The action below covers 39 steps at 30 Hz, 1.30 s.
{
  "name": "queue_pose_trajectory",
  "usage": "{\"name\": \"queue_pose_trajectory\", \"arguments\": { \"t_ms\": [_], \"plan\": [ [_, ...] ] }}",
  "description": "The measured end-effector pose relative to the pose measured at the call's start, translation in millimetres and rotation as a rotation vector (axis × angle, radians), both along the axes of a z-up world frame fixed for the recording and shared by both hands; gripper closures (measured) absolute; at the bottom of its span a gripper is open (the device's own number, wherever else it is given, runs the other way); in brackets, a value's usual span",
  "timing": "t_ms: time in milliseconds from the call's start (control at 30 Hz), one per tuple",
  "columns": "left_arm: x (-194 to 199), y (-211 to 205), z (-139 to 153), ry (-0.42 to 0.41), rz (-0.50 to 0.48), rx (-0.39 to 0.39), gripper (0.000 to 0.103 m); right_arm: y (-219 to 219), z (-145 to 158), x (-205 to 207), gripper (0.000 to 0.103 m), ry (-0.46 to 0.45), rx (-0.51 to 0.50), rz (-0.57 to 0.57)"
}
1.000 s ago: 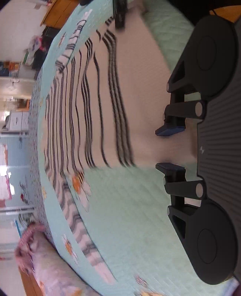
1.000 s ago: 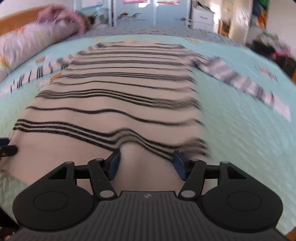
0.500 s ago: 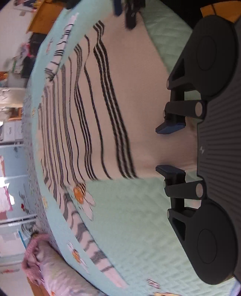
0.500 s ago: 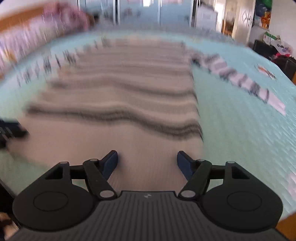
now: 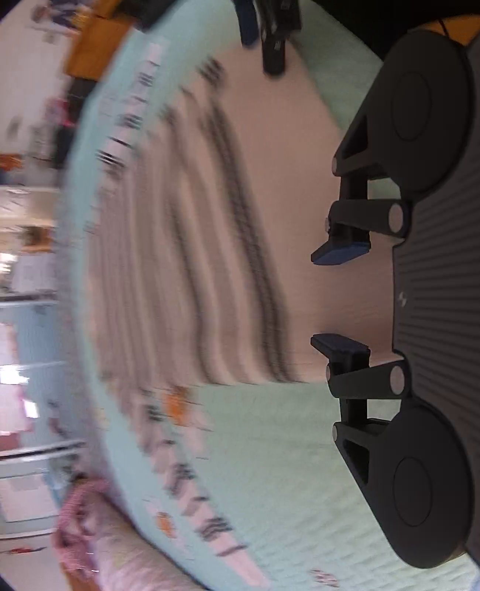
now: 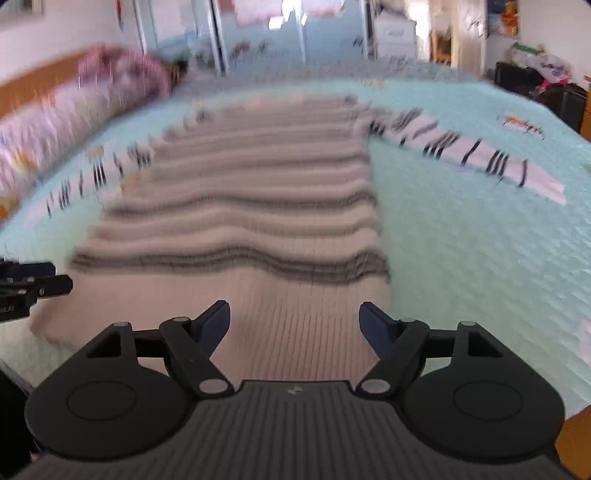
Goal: Fold clothes
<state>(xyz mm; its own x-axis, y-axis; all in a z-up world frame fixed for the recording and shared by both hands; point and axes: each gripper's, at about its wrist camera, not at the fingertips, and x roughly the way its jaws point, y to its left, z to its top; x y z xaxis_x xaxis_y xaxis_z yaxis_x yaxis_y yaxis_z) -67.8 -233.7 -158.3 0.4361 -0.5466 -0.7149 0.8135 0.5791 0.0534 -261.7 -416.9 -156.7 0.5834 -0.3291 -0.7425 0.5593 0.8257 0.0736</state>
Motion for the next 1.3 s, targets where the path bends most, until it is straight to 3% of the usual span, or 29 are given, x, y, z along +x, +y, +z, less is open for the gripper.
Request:
{"name": "queue_pose_trajectory", "arguments": {
  "t_ms": [67,200,300,367,500,600,733,900,967,1033,1300],
  "plan": [
    [-1.4,11.8,-5.0,0.02,0.017,-0.004,0.059,6.7,-1.5,-12.5,0.025,0.028,-0.021,0.028],
    [-11.2,31.1,7.8,0.002,0.018,-0.042,0.058,-12.3,26.4,-63.8,0.025,-0.186,0.063,-0.055],
    [-8.0,26.1,19.8,0.02,0.032,-0.078,0.053,-63.6,38.4,-90.1,0.02,-0.362,0.129,-0.257],
    [-4.5,14.6,25.1,0.043,0.042,-0.114,0.047,-113.0,36.7,-104.4,0.019,-0.48,0.226,-0.427],
    [-6.3,-4.3,26.7,0.109,0.061,-0.131,0.045,-205.2,6.4,-122.0,0.019,-0.756,0.488,-0.709],
    [-12.7,-15.3,26.5,0.12,0.05,-0.115,0.045,-258.4,-20.6,-116.5,0.019,-0.86,0.607,-0.829],
    [-14.2,-29.3,23.7,0.133,0.033,-0.076,0.045,-303.4,-51.1,-103.1,0.019,-0.922,0.674,-0.957],
    [-6.6,-42.8,19.8,0.149,0.032,-0.047,0.045,-341.2,-60.9,-87.0,0.02,-0.998,0.653,-1.048],
    [-2.5,-46.3,18.4,0.152,0.036,-0.045,0.045,-356.2,-61.0,-77.7,0.031,-0.984,0.65,-1.047],
    [1.6,-48.3,17.5,0.156,0.04,-0.046,0.045,-364.8,-57.4,-75.7,0.089,-0.955,0.635,-1.035],
    [16.8,-43.9,11.0,0.191,0.039,-0.078,0.045,-373.1,-7.3,-50.9,0.09,-0.84,0.389,-0.962]
  ]
}}
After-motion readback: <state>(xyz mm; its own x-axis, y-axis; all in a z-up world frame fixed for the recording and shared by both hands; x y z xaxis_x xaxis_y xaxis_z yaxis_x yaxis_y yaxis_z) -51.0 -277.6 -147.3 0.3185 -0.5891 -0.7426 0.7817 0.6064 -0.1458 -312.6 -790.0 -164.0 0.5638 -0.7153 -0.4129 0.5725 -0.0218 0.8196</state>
